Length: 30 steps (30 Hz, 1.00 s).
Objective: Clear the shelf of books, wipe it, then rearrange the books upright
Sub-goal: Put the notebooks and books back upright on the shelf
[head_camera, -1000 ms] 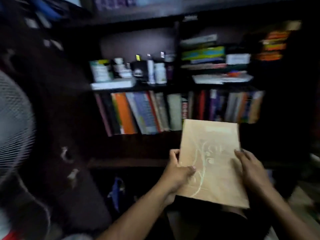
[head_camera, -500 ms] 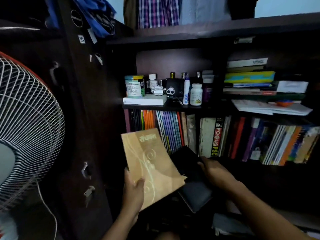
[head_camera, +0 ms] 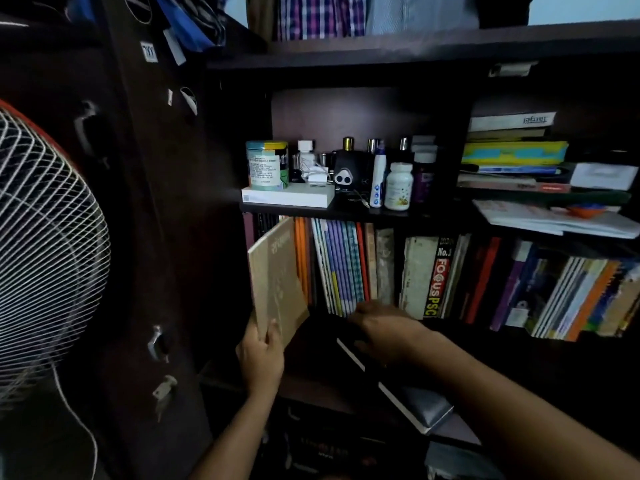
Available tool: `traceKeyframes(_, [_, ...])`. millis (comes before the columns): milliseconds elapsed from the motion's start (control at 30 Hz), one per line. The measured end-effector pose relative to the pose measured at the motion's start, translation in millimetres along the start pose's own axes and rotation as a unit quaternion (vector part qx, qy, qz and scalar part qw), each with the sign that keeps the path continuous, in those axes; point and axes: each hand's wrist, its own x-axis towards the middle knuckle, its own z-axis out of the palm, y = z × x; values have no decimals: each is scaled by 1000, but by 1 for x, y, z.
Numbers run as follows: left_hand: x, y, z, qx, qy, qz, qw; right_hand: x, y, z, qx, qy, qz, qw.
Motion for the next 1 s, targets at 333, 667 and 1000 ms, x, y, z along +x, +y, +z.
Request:
traceKeyframes(333, [20, -15, 4, 14, -12, -67, 998, 74, -37, 6, -211, 1, -37, 977])
traceKeyframes(667, [22, -28, 11, 59, -95, 30, 993, 89, 18, -18, -440, 129, -47, 888])
traceKeyframes(1000, [22, -13, 26, 91, -248, 48, 963, 82, 7, 30, -274, 195, 61, 940])
